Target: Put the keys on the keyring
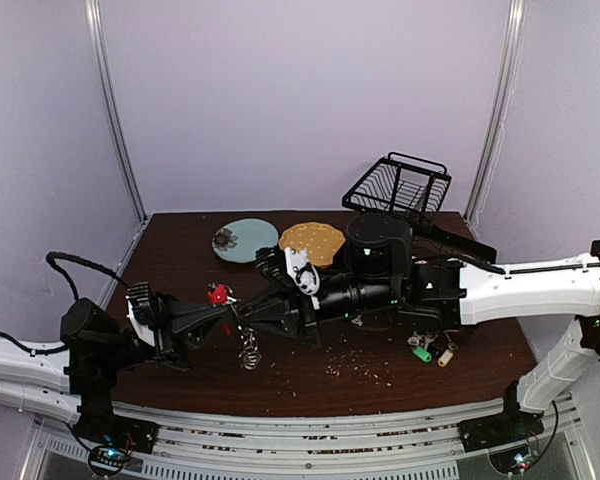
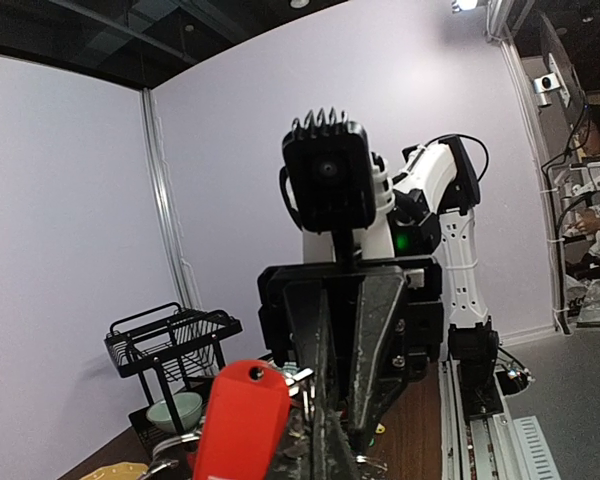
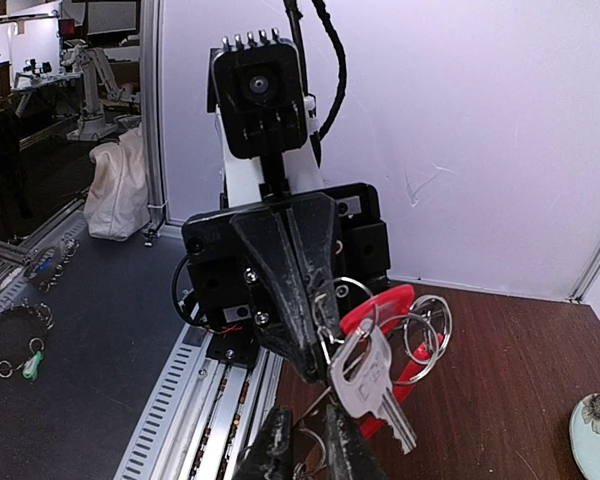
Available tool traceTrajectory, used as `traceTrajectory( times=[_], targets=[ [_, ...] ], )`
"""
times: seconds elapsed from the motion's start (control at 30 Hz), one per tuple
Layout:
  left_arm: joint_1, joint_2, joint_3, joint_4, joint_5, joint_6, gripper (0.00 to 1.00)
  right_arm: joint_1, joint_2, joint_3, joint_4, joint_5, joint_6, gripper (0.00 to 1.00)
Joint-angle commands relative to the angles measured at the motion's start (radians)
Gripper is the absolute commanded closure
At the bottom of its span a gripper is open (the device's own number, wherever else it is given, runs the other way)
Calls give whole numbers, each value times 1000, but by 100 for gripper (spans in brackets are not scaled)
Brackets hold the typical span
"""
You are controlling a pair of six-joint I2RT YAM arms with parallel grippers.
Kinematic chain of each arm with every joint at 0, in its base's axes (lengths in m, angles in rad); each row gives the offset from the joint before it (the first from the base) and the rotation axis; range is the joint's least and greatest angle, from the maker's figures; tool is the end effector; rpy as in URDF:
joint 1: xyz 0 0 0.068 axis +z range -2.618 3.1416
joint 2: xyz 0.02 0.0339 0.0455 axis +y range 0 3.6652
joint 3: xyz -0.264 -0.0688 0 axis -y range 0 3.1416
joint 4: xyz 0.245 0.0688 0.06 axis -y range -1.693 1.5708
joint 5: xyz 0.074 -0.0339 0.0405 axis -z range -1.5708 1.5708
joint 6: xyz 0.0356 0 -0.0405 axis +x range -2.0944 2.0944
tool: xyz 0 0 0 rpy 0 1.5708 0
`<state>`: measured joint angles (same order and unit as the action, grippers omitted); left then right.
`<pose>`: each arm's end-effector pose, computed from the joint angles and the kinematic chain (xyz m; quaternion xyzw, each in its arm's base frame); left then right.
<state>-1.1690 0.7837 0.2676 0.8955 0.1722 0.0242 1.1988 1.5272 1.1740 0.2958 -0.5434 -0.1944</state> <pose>0.0636 -0.1653 0.2715 0.3730 0.4224 -0.4873 0.6671 0.1149 0.3453 0.3428 -0.5907 0.4190 0.4894 0.4858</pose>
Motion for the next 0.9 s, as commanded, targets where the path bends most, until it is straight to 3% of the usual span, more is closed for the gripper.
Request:
traceTrajectory(
  times=[0.0,0.53,0.87],
  targets=[
    [-6,-1,19,43,17,-1,100,-6,-6,42,17,40,-13,87],
    [-6,-5,19,34,9,-3,100,-10,-22,54,2,69,-48,86],
    [-7,5,21,29,-1,1,100,-9,-13,71,-30,10,-64,96]
  ],
)
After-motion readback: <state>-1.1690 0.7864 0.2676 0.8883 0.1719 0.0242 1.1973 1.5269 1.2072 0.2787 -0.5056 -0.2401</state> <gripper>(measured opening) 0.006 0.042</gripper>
